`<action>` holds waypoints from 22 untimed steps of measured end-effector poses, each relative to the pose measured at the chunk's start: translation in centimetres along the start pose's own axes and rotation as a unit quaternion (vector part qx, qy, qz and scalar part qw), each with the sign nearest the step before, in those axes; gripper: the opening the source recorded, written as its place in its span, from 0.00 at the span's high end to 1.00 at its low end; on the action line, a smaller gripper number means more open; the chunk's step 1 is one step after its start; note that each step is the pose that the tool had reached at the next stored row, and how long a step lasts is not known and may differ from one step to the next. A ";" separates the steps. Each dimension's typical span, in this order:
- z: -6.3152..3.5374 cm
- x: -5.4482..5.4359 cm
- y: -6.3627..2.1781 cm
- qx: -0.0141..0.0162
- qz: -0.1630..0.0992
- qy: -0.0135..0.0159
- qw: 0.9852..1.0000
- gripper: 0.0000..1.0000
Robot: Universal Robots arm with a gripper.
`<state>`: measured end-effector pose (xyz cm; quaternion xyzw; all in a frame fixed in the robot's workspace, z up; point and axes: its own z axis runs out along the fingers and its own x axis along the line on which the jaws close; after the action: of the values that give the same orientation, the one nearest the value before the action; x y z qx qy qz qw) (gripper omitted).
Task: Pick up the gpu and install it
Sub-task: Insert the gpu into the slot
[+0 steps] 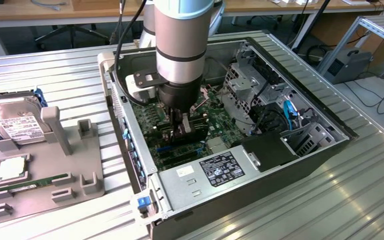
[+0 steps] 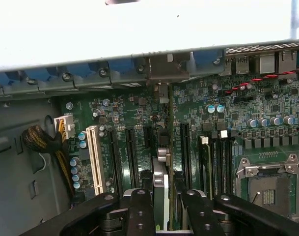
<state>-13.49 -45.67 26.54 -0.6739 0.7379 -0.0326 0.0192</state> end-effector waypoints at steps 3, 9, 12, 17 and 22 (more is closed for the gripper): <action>0.00 0.0 0.00 0.000 0.000 0.000 1.000 0.73; -0.14 -0.1 -0.01 0.000 0.000 0.000 1.000 0.73; -0.15 -0.1 0.00 0.000 0.000 0.000 1.000 0.73; -0.16 -0.3 0.10 0.000 0.000 0.000 1.000 0.73; -0.14 -0.3 0.22 0.000 0.000 0.000 1.000 0.73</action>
<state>-13.70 -45.38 26.66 -0.6739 0.7378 -0.0327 0.0192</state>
